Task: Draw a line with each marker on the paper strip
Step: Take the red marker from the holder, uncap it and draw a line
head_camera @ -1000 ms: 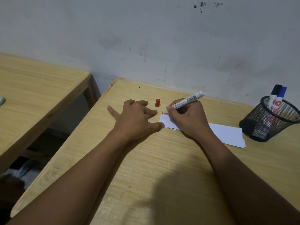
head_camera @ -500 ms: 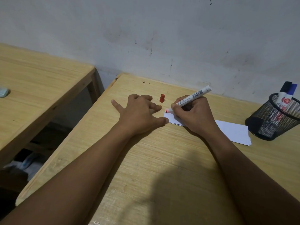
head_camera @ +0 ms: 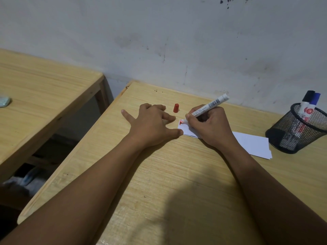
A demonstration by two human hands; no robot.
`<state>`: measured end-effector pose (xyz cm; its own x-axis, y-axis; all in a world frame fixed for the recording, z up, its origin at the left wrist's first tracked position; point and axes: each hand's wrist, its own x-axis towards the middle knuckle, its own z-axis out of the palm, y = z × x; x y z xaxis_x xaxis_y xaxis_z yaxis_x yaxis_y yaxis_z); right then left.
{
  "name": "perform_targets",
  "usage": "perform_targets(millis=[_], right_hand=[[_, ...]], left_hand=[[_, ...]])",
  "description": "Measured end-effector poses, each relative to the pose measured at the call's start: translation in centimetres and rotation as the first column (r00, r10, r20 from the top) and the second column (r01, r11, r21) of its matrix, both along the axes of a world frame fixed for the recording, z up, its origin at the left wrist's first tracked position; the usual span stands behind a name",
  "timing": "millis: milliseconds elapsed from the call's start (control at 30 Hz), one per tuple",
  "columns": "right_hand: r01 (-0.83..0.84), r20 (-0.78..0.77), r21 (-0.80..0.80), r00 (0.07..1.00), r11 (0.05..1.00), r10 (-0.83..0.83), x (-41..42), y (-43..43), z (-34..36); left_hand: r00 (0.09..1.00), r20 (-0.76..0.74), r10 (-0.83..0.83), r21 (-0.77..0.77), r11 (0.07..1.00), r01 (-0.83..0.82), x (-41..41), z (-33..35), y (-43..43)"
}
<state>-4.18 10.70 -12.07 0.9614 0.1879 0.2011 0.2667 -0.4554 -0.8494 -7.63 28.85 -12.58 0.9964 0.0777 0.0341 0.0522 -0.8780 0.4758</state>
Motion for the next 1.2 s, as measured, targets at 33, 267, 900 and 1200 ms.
perform_targets(millis=[33, 267, 900, 1200], right_hand=[[0.01, 0.0, 0.001, 1.0, 1.0, -0.01, 0.1, 0.0, 0.0], [0.055, 0.003, -0.017, 0.998, 0.998, -0.055, 0.4, 0.2, -0.4], [0.113, -0.019, 0.5, 0.993, 0.859, -0.119, 0.0, -2.1, 4.3], [0.146, -0.024, 0.482, 0.988, 0.864, -0.154, -4.4, -5.7, 7.2]], left_hand=[[1.0, 0.0, 0.0, -0.002, 1.0, 0.0, 0.0, 0.0, 0.0], [1.0, -0.002, 0.004, 0.012, 1.0, -0.004, 0.1, -0.1, 0.0], [0.982, 0.007, 0.188, -0.241, 0.953, -0.181, 2.9, 2.4, -0.4], [0.976, 0.034, 0.217, -0.453, 0.874, -0.178, 0.9, 6.1, -2.0]])
